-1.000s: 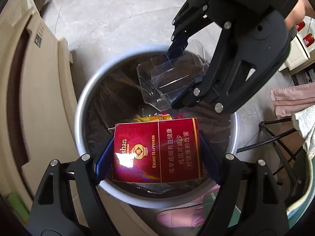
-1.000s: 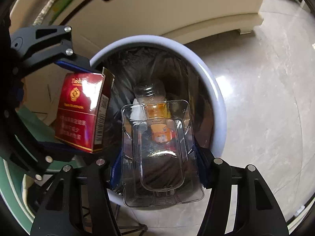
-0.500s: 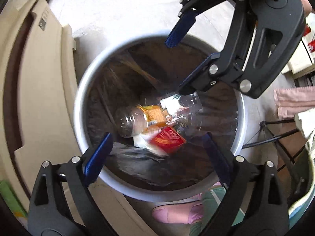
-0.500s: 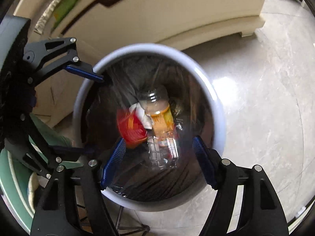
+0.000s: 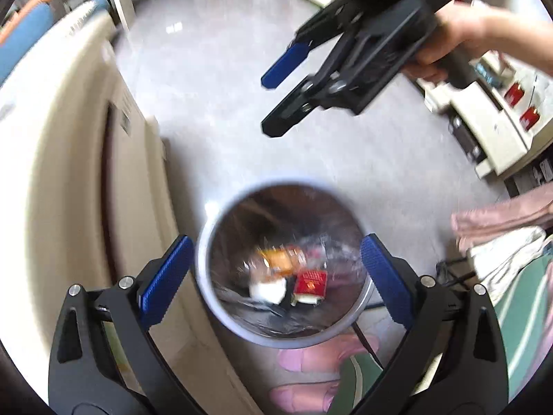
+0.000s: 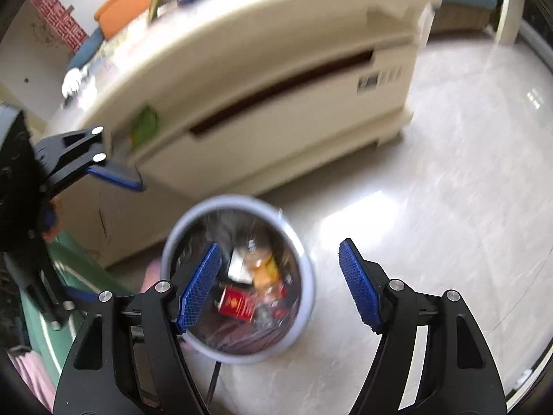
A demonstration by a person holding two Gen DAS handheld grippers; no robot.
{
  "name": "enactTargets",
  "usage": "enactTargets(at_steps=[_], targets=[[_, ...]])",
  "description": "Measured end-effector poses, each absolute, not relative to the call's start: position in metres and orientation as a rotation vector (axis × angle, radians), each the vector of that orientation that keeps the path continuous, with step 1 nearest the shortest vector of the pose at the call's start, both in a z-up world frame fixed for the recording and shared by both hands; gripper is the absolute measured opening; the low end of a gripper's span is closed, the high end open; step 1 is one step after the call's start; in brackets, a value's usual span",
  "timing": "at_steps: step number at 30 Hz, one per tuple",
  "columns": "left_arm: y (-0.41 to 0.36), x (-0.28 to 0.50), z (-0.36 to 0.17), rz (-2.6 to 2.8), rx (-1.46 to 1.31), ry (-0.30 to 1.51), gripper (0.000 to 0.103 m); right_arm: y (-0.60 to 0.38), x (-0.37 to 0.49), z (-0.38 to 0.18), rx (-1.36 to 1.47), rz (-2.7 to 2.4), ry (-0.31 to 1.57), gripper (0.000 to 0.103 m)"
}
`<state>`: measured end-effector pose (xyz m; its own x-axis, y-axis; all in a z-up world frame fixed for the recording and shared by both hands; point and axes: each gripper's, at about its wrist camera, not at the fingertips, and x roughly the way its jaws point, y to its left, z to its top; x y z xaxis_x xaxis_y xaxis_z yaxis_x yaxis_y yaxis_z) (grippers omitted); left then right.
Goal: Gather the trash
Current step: 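Return both tools to the table toward the dark blue box and pens, then grasp the dark blue box with the right tool while the left tool grasps the grey pen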
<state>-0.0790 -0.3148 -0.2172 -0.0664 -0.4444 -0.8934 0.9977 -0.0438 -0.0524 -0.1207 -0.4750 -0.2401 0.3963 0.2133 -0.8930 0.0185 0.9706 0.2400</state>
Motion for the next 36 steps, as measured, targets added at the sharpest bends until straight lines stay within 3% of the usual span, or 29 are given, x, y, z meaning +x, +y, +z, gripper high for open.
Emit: enactTargets(at_steps=[6,12,23,36], targets=[[-0.278,-0.035,-0.123,-1.365,0.806,0.743,0.096,-0.465,-0.083,-0.174,0.155,0.167,1.030,0.083],[-0.216,0.049,-0.088,-1.126,0.777,0.740,0.096,-0.421,-0.024,-0.135,0.079,0.280,0.973,0.089],[-0.124,0.191,-0.127,-0.844,0.621,0.899,0.096,-0.345,0.109,-0.132,0.004,0.252,1.004,0.089],[-0.117,0.244,-0.157,-0.784,0.632,0.906,0.096,-0.332,0.219,-0.166,0.058,0.037,1.100,0.089]])
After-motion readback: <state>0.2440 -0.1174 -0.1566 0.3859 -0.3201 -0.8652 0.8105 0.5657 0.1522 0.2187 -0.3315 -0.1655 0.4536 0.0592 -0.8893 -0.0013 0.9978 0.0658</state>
